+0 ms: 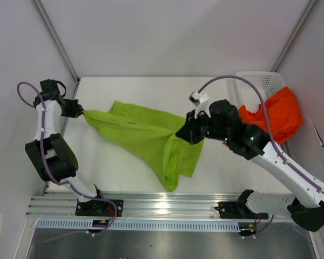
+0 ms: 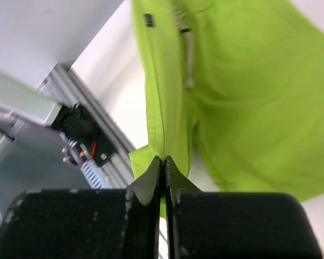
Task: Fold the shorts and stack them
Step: Fold the shorts
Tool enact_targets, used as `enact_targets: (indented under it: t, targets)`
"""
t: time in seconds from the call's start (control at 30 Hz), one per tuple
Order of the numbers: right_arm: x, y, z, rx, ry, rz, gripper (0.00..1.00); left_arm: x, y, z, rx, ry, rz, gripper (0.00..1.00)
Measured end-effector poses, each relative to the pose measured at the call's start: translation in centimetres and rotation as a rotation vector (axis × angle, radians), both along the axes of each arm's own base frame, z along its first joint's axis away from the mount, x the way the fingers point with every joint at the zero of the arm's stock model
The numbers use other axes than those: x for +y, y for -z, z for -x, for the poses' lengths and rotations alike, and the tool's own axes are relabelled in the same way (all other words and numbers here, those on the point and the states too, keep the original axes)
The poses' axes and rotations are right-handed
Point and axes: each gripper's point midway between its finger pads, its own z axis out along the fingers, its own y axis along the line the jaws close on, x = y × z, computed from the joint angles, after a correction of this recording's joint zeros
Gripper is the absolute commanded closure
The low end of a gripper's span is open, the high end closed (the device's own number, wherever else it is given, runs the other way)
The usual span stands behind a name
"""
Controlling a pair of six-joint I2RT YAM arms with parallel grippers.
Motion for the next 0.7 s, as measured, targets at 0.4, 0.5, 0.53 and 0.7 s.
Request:
enact_targets:
  t: [0.4, 0.5, 0.53, 0.7]
  targets:
    - [-9.7, 3.3, -12.2, 0.154, 0.262, -0.062, 1.00, -6.0, -3.8, -8.1, -0.100, 0.083, 0.025, 1.00]
    - [-11.2, 5.5, -14.1, 0.212, 0.304, -0.076, 1.00, -7.4, -3.0, -10.4, -0.088, 0.095, 0.036, 1.00]
    - [-11.6, 6.5, -14.7, 0.240, 0.320, -0.080, 1.00, -7.8, -2.7, -11.4, -0.087, 0.098, 0.037, 1.00]
    - [-12.5, 10.0, -16.4, 0.328, 0.384, -0.099, 1.00, -9.7, -0.6, -15.7, -0.094, 0.110, 0.053, 0.98]
